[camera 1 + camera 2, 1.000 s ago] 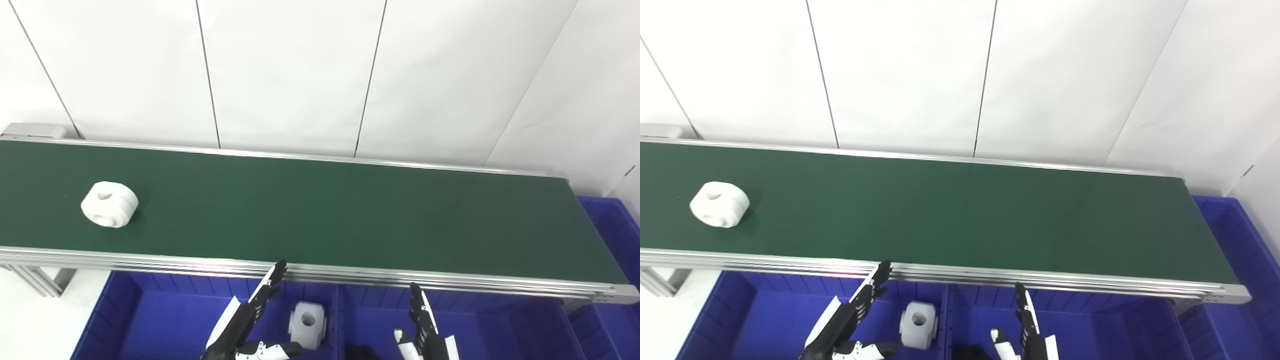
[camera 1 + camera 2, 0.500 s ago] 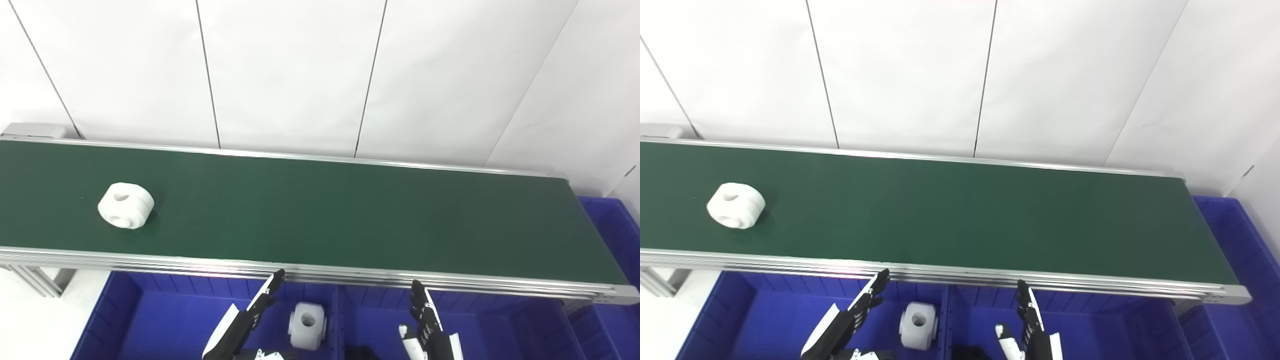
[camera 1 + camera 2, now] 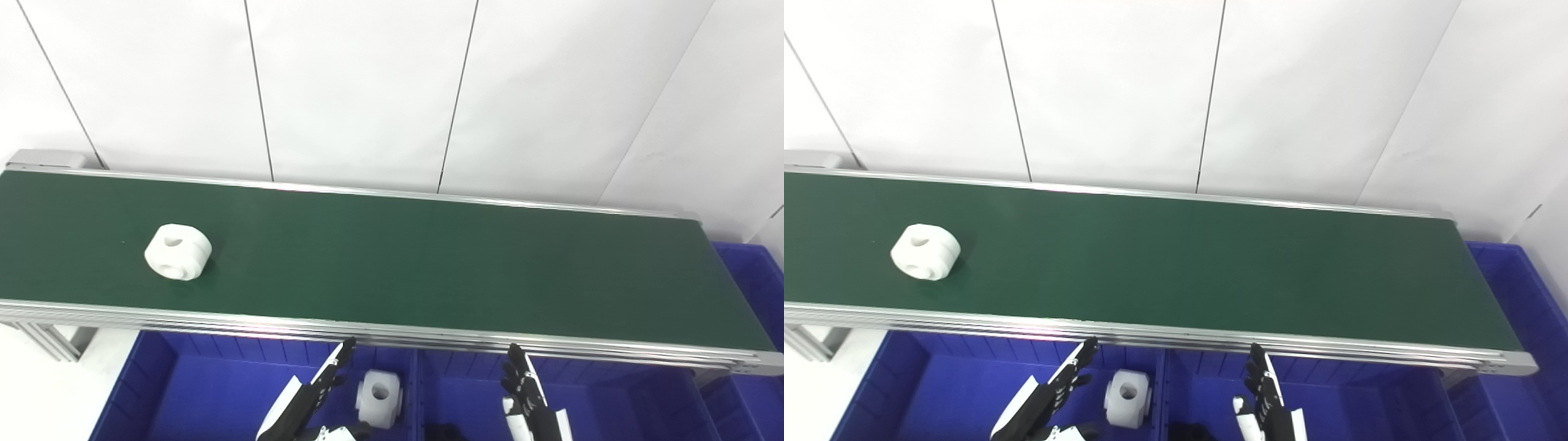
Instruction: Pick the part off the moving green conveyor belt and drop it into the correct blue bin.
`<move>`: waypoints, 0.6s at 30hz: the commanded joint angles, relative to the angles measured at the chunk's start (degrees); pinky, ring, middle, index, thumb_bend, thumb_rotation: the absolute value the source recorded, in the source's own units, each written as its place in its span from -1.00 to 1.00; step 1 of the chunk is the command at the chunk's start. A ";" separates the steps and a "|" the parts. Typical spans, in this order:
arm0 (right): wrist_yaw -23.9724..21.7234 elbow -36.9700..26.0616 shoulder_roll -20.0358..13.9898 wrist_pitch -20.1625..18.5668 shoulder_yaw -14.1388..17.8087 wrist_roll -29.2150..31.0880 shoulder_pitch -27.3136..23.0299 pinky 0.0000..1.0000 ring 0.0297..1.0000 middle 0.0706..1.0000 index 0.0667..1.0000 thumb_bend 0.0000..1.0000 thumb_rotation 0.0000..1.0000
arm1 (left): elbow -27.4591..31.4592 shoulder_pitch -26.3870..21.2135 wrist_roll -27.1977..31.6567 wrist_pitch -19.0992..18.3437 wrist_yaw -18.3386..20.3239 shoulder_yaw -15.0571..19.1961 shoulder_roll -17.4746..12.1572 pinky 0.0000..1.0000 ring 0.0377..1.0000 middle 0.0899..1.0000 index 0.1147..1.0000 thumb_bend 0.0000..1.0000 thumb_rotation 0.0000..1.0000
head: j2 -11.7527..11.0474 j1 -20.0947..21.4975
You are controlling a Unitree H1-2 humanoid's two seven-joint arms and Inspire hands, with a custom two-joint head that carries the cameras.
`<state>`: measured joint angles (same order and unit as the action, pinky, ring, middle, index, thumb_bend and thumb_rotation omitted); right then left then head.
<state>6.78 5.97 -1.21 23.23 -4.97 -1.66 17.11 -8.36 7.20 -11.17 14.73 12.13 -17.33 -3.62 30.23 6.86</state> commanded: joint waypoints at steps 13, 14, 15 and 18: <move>-1.51 -0.87 -0.47 3.68 0.62 -0.01 0.24 0.86 0.91 0.91 0.90 0.41 0.64 | 2.23 -0.41 0.77 0.79 -0.75 0.36 1.07 0.86 0.98 1.00 0.99 0.51 0.47 | -0.59 -0.64; -1.62 -0.81 -0.48 3.68 0.72 0.08 0.24 0.85 0.91 0.91 0.90 0.43 0.65 | 2.09 -0.43 0.64 0.93 -0.81 0.34 1.14 0.86 0.98 1.00 0.99 0.51 0.48 | -0.81 -1.39; -1.72 -0.80 -0.48 3.68 0.81 0.16 0.26 0.85 0.91 0.91 0.90 0.44 0.65 | 1.89 -0.44 0.49 1.26 -1.02 0.35 1.27 0.86 0.98 1.00 0.99 0.51 0.49 | -0.88 -1.60; -1.88 -0.59 -0.47 3.68 1.27 0.53 0.49 0.85 0.91 0.91 0.89 0.45 0.65 | 1.09 -0.31 -0.38 2.47 -2.21 0.30 1.87 0.81 0.94 0.98 0.96 0.52 0.47 | -3.29 -5.69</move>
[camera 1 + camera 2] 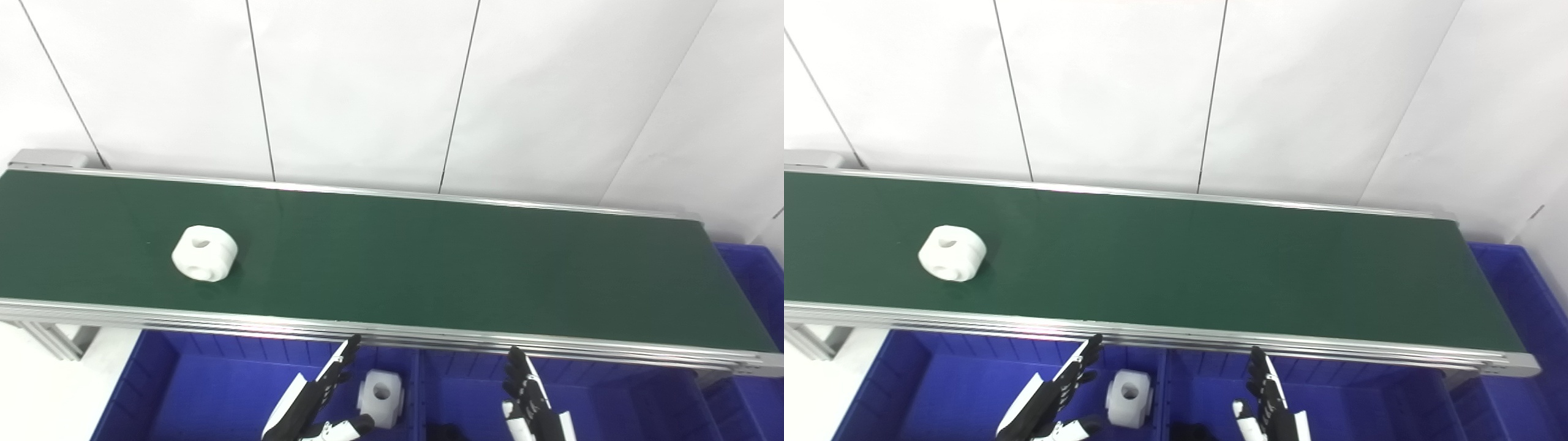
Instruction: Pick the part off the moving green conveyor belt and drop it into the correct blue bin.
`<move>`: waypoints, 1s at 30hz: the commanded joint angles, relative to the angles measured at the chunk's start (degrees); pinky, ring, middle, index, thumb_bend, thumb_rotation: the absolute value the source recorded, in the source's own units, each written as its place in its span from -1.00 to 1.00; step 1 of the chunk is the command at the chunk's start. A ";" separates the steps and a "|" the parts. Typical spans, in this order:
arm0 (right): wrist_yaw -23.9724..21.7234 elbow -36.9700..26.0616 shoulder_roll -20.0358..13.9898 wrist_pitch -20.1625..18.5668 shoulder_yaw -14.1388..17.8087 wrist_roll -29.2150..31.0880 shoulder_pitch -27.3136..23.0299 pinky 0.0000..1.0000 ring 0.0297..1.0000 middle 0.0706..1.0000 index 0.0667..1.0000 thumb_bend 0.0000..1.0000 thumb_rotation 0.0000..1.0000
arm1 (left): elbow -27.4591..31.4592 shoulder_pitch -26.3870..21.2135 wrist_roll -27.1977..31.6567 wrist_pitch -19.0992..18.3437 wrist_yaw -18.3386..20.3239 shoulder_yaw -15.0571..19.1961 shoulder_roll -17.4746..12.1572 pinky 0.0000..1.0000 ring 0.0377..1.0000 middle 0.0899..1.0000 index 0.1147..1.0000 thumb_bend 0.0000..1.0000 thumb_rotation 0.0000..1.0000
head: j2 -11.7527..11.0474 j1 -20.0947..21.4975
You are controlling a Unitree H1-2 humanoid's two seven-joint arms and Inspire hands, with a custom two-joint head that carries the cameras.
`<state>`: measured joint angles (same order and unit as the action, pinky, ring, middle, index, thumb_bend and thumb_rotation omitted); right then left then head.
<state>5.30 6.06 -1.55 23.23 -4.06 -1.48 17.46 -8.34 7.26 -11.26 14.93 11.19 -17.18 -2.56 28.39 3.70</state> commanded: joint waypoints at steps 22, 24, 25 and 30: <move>-4.84 2.88 0.47 3.69 2.95 2.86 -1.25 1.00 1.00 1.00 1.00 0.00 0.90 | -2.67 -2.46 0.69 10.85 -3.91 0.56 1.95 0.64 0.81 0.86 0.81 0.59 0.04 | -7.95 -8.12; -4.79 3.25 0.68 3.69 3.15 2.62 -1.47 1.00 1.00 1.00 1.00 -0.01 0.90 | 0.30 -2.89 1.76 10.75 -3.14 0.99 1.27 0.64 0.81 0.86 0.81 0.59 0.04 | -7.74 -7.72; -4.74 3.33 0.81 3.69 3.21 2.51 -1.53 1.00 1.00 1.00 1.00 0.02 0.89 | 1.69 -3.14 2.31 10.81 -2.73 1.18 0.89 0.63 0.80 0.85 0.81 0.59 0.01 | -7.65 -7.64; -2.55 4.16 1.27 3.69 2.51 -0.08 -2.53 1.00 1.00 1.00 0.99 0.14 0.86 | 10.73 -7.68 3.29 9.00 -0.60 4.04 -3.93 0.62 0.80 0.87 0.84 0.59 0.07 | -5.18 -4.08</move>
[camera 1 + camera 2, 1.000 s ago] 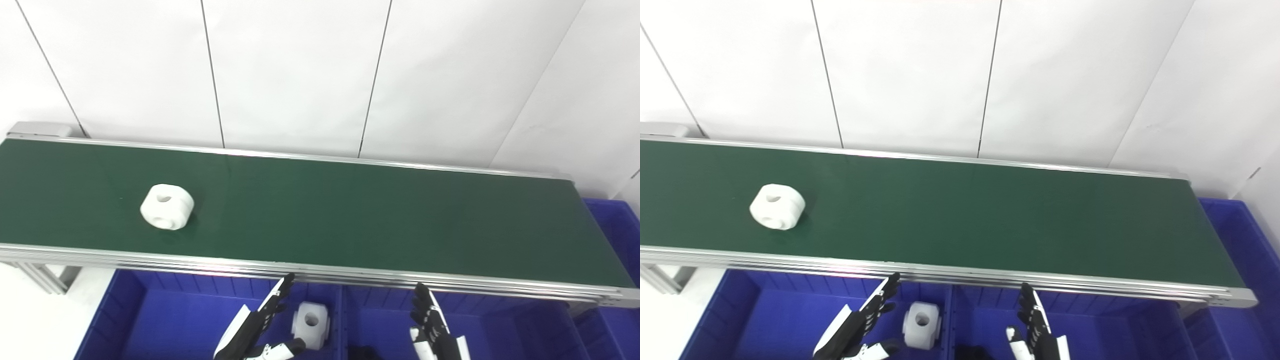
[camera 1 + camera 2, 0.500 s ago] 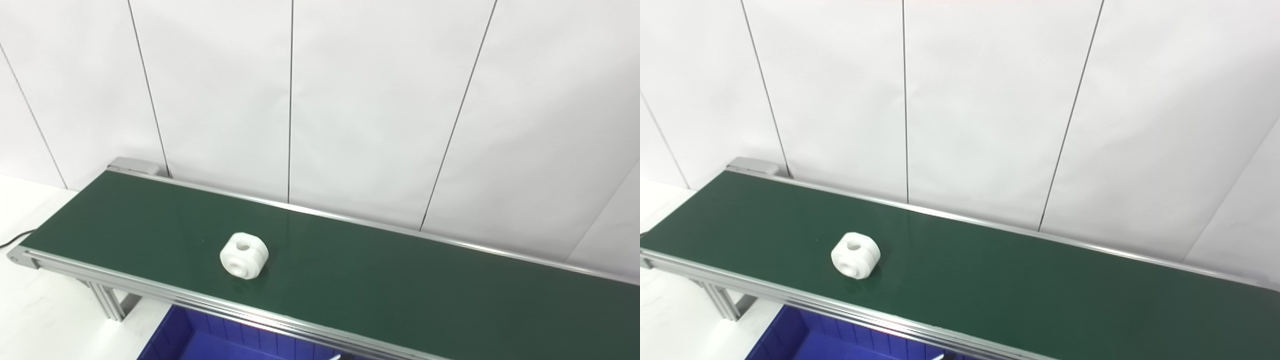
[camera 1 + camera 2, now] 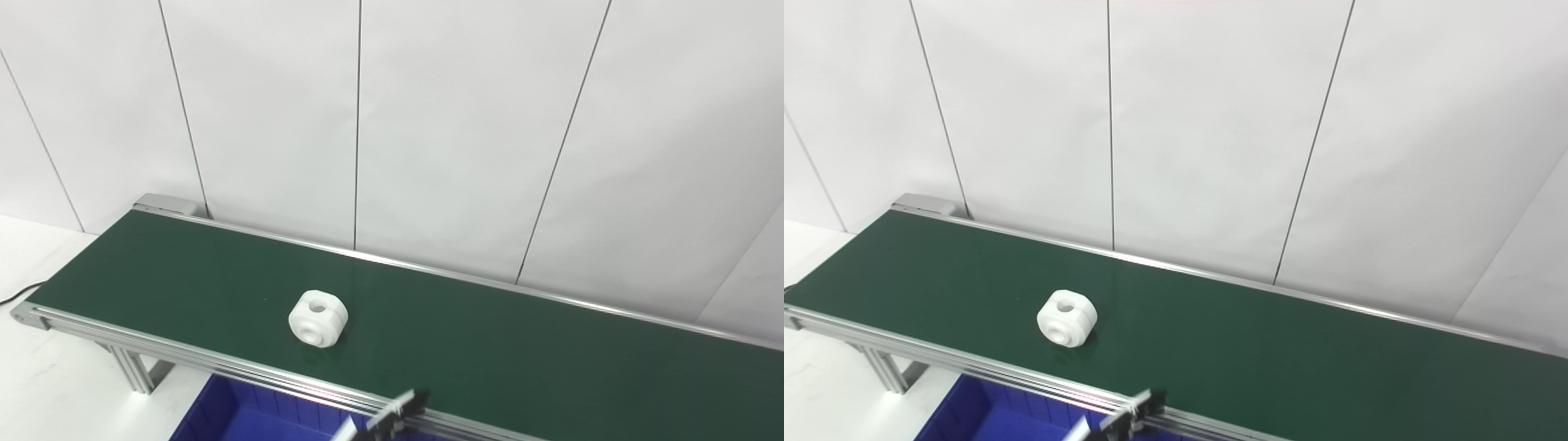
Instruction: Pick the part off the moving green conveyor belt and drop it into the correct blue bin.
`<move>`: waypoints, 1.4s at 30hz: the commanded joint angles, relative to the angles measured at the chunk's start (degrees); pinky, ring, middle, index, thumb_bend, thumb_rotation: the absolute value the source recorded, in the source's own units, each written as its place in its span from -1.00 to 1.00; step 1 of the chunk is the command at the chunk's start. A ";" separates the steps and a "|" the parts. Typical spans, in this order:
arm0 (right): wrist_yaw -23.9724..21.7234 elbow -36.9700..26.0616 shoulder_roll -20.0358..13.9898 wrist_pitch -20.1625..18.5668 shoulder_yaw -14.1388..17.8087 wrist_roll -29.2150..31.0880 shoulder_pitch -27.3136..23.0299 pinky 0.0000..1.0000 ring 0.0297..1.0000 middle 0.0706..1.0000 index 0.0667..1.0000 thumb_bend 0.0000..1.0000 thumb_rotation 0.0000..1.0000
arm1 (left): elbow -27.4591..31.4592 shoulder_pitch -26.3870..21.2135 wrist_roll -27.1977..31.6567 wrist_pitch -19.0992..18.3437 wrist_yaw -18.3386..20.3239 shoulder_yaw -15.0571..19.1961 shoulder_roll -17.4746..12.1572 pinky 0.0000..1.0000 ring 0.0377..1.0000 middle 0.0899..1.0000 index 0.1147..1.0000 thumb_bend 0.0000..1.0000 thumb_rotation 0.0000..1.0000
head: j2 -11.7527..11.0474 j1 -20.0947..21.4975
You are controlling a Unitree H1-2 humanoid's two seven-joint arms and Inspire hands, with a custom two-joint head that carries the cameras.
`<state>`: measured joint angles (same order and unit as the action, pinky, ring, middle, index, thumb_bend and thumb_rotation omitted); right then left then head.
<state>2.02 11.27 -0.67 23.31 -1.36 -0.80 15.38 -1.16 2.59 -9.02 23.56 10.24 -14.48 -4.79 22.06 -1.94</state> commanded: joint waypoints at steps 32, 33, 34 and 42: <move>5.00 -5.92 2.59 3.51 -1.62 -3.57 -1.73 0.77 0.82 0.83 0.83 0.38 0.61 | -21.07 -40.34 -25.69 -11.71 1.05 -3.85 -17.44 0.87 0.94 0.99 1.00 0.75 -0.44 | 13.25 9.81; 4.93 -5.89 2.56 3.50 -1.54 -3.47 -1.76 0.79 0.82 0.83 0.84 0.38 0.62 | -22.10 -40.60 -26.43 -11.30 0.45 -4.29 -17.28 0.87 0.93 0.97 1.00 0.79 -0.47 | 13.25 9.81; 4.82 -5.87 2.42 3.50 -1.49 -3.49 -1.83 0.80 0.82 0.83 0.85 0.39 0.64 | -23.04 -40.81 -27.45 -11.00 -0.20 -4.89 -17.16 0.87 0.92 0.96 1.00 0.80 -0.48 | 13.31 8.36; 4.27 -4.99 1.22 3.57 -0.77 -2.43 -2.91 0.81 0.83 0.83 0.85 0.34 0.62 | -27.48 -41.88 -31.09 -8.29 -0.19 -8.77 -17.76 0.87 0.93 0.97 1.00 0.84 -0.50 | 13.28 4.72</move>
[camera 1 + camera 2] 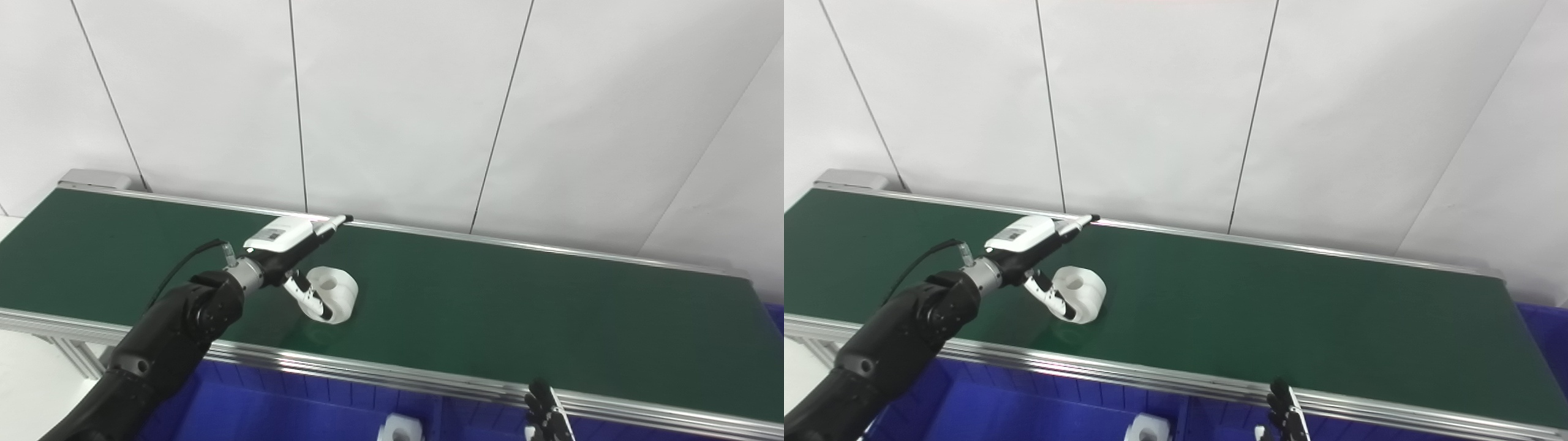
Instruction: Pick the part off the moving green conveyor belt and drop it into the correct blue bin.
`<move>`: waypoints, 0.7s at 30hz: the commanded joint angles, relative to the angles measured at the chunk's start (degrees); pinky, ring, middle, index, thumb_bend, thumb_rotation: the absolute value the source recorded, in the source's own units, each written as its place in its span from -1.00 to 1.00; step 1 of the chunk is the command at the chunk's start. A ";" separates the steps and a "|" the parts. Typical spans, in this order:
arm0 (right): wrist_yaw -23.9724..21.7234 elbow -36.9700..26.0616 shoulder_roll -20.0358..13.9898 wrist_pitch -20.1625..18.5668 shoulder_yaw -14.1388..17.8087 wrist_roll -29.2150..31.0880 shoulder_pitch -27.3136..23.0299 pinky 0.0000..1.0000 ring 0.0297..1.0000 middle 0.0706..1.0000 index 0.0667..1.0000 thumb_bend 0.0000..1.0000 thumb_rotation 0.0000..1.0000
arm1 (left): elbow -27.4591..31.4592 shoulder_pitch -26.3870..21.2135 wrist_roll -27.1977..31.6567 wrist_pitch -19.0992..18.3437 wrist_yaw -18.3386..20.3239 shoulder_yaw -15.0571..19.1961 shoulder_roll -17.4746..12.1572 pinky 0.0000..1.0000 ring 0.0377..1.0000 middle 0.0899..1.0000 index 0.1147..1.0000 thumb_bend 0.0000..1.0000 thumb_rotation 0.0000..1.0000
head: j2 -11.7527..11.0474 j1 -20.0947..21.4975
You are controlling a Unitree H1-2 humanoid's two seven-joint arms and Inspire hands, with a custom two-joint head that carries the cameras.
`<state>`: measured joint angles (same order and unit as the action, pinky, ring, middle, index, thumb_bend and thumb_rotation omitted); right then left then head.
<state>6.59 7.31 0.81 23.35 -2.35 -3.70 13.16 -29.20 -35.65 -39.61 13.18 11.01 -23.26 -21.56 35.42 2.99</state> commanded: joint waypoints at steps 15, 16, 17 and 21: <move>-0.02 -1.21 -0.14 3.53 0.85 1.50 -0.92 0.76 0.80 0.80 0.80 0.43 0.58 | -10.45 -2.12 1.53 8.66 -10.43 0.13 3.50 0.16 0.26 0.32 0.14 0.24 -0.94 | -0.91 -3.01; 0.01 -1.20 -0.11 3.53 0.84 1.46 -0.92 0.75 0.80 0.79 0.80 0.42 0.58 | -11.23 -2.17 1.79 9.33 -11.48 0.53 3.90 0.04 0.12 0.02 -0.04 0.10 -0.98 | -0.87 -3.01; 0.03 -1.25 -0.05 3.53 0.83 1.42 -0.90 0.75 0.80 0.79 0.80 0.42 0.58 | -11.89 -2.20 2.34 9.79 -12.33 1.01 4.34 0.00 0.06 -0.06 -0.09 0.06 -0.99 | -0.77 -2.80; 0.38 -1.49 0.03 3.55 0.90 0.80 -0.78 0.74 0.80 0.79 0.79 0.44 0.60 | -14.03 -1.82 6.67 10.36 -14.83 4.44 7.52 -0.05 0.00 -0.13 -0.12 0.03 -1.00 | -0.73 -2.53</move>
<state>6.68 7.39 0.67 23.35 -1.60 -2.80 12.67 -43.59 -35.89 -35.12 21.98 -1.21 -20.20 -14.62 34.72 0.35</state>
